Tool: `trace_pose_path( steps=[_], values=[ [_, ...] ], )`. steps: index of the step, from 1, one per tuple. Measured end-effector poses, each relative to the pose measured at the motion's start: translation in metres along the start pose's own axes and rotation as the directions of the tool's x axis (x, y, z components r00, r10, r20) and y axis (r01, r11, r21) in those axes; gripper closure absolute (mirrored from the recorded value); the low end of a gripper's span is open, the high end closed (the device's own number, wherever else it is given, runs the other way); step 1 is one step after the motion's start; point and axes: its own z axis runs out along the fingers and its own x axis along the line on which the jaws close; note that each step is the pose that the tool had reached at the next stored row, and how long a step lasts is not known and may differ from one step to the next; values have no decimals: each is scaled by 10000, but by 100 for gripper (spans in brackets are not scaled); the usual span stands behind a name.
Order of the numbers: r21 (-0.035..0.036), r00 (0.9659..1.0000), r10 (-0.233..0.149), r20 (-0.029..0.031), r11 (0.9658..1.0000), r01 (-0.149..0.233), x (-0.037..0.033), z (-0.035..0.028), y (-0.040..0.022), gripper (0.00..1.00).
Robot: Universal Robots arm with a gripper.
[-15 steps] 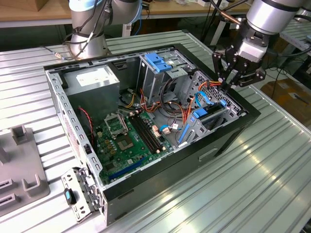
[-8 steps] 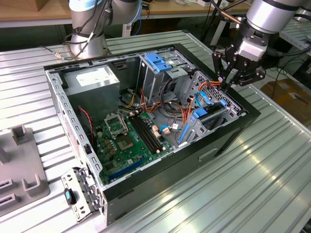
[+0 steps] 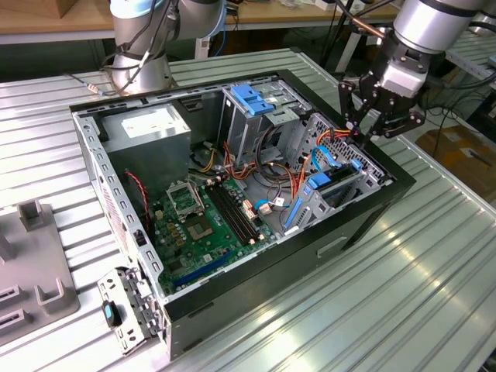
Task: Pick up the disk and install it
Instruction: 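Insert the second disk wire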
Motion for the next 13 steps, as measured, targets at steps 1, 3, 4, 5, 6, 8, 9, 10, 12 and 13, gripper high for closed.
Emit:
trace_pose_path(
  steps=[1, 3, 4, 5, 6, 8, 9, 10, 12, 13],
  values=[
    [1, 10000, -66, 5, 10000, 66, 2, 1, -3, 69],
    [3, 9997, -248, 17, 9997, 248, 9, 3, -16, 69],
    [3, 9995, -316, 21, 9995, 316, 14, 3, -25, 69],
    [5, 9994, -358, 25, 9994, 358, 19, 5, -33, 69],
    [5, 9992, -409, 28, 9992, 409, 27, 5, -47, 69],
    [5, 9990, -446, 31, 9990, 446, 35, 6, -63, 69],
    [5, 9990, -446, 31, 9990, 446, 35, 7, -64, 69],
    [5, 9990, -446, 31, 9990, 446, 36, 6, -64, 69],
    [5, 9990, -447, 31, 9990, 447, 37, 6, -65, 69],
    [5, 9990, -447, 31, 9990, 447, 37, 7, -65, 69]
  ],
)
